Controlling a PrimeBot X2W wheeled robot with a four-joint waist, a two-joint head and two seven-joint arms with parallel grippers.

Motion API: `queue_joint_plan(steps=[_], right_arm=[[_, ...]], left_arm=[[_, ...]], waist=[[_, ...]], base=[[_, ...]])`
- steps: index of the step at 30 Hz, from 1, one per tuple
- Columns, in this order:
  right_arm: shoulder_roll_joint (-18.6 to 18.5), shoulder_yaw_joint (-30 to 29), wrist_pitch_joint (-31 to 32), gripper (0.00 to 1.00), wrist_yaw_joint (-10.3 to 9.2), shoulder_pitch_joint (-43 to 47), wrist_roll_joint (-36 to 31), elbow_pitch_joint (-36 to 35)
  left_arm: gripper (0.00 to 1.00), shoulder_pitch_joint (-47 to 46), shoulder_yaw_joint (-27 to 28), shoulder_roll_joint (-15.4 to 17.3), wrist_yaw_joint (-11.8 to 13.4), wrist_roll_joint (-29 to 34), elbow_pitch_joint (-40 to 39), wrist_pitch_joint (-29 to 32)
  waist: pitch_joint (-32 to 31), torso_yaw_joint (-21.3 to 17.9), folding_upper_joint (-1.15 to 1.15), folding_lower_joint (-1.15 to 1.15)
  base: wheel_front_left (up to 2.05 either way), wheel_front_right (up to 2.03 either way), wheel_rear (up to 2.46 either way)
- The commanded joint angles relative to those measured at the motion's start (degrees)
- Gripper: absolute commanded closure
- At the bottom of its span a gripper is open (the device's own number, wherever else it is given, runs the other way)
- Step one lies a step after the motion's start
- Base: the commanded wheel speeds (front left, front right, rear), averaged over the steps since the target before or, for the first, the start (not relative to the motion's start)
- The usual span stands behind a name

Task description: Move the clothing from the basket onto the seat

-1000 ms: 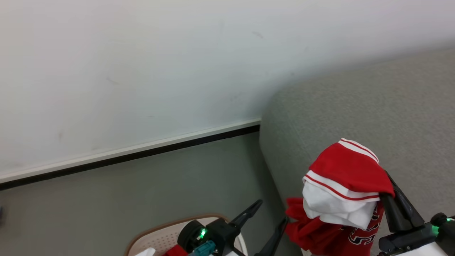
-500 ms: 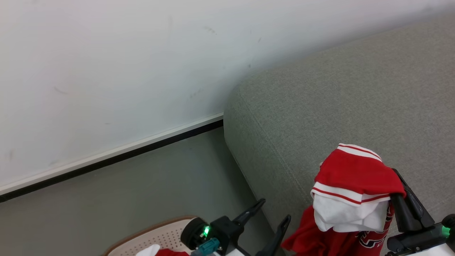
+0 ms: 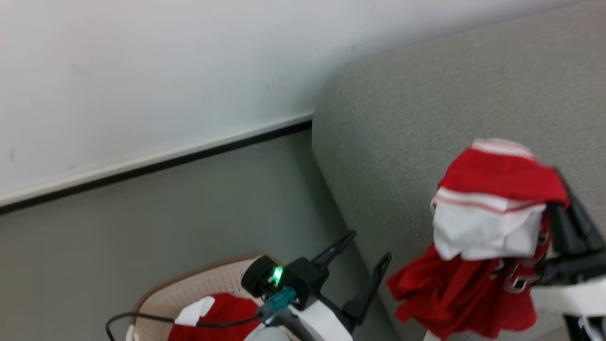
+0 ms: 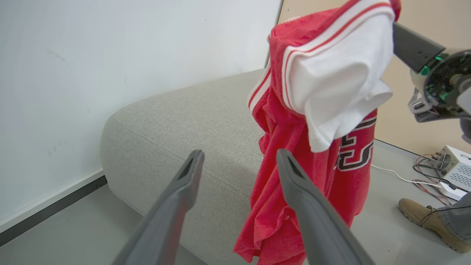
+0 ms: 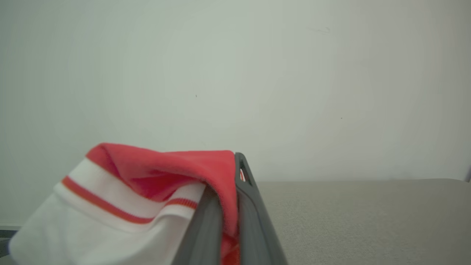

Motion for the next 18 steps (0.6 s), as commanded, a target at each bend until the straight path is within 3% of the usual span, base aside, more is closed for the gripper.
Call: queue_joint_plan(steps=[1,8,18], right_arm=[[-0.67,-1.15,0.01,1.0,-0.12,-3.9,0.47,0.3],[-5.56,-5.58,0.02,1.0,-0.12,-18.6,0.05,3.53],[-19.62,-10.36,2.84,1.0,-0.12,-43.57,1.16,16.06]], left_arm=[[0.0,-1.76,0.27,0.39,0.03,0.83,-0.3,0.26],[0.0,-8.63,0.47,0.16,-0.12,2.74,-0.71,1.01],[0.0,-17.36,0.93,-0.31,0.47,4.63,-0.63,0.56]], waist=[[5.07,2.14,0.0,0.0],[15.39,6.99,0.0,0.0],[26.99,12.81,0.0,0.0]], base=[[0.0,0.0,0.0],[0.0,0.0,0.0],[0.0,0.0,0.0]])
